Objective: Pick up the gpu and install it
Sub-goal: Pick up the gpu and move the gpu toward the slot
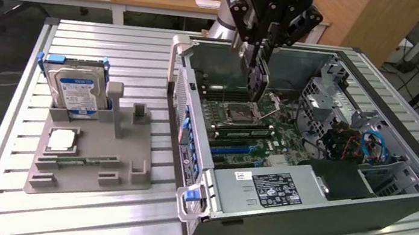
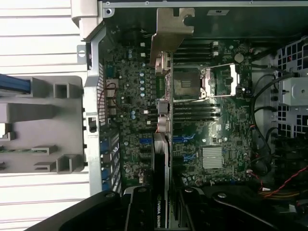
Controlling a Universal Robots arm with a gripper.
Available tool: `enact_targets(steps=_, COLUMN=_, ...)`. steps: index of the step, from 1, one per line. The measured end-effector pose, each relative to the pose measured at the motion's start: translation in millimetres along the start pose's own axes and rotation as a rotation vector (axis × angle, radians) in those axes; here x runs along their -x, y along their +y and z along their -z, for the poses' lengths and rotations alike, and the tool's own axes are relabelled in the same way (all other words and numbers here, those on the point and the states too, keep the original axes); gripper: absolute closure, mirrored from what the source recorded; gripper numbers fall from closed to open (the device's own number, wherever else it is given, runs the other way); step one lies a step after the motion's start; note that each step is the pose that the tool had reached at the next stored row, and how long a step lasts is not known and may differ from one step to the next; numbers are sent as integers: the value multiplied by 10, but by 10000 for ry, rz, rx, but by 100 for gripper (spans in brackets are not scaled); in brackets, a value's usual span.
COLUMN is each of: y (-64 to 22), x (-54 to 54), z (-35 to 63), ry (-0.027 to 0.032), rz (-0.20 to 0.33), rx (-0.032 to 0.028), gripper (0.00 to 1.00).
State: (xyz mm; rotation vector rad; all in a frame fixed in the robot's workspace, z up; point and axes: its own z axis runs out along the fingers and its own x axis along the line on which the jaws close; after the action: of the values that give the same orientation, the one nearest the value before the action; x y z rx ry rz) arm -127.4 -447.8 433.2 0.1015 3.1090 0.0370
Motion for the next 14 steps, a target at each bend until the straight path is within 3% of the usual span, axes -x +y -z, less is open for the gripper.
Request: enact_targets(steps=14, y=19, x=293, z=-13, ry=2, rz=73, rx=3, gripper=74)
